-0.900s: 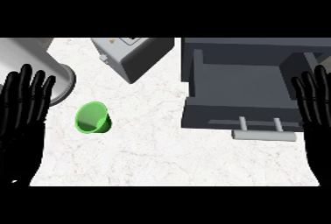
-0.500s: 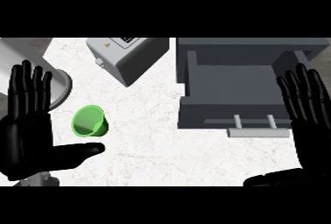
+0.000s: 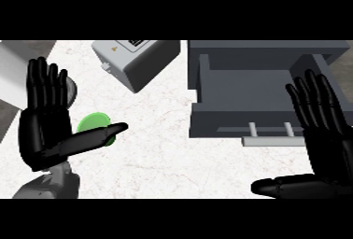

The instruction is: Pick up the cup, place it into the drawer and close the drawer

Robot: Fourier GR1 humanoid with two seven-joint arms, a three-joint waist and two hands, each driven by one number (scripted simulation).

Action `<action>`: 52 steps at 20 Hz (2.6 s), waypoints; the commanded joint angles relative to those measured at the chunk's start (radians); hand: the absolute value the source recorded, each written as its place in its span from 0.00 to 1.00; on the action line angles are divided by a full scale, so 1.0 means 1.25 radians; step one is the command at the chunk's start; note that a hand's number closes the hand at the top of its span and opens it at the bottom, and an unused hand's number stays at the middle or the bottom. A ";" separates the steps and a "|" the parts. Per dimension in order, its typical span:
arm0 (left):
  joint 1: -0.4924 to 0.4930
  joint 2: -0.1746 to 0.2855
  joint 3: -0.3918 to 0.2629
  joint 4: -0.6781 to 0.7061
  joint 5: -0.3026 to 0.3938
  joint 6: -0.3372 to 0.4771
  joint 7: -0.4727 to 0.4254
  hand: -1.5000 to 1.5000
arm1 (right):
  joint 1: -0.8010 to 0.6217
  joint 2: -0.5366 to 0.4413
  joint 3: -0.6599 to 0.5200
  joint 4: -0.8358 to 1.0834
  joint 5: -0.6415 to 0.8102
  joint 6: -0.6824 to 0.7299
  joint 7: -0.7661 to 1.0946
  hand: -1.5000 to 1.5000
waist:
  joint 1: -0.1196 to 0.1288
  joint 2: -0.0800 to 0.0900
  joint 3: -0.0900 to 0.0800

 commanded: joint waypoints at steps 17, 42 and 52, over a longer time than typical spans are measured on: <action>0.020 -0.003 -0.008 0.089 0.005 0.077 -0.042 0.00 | 0.007 0.007 -0.017 -0.013 -0.004 0.015 -0.004 0.00 | 0.000 -0.001 0.000; 0.055 0.022 0.135 0.472 0.135 -0.028 -0.330 0.00 | -0.037 0.006 -0.041 -0.002 -0.029 0.017 0.028 0.00 | -0.001 0.000 0.000; 0.084 0.035 0.140 0.520 0.168 -0.069 -0.366 0.00 | -0.086 -0.009 -0.057 0.044 -0.030 0.031 0.023 0.00 | 0.002 0.000 0.000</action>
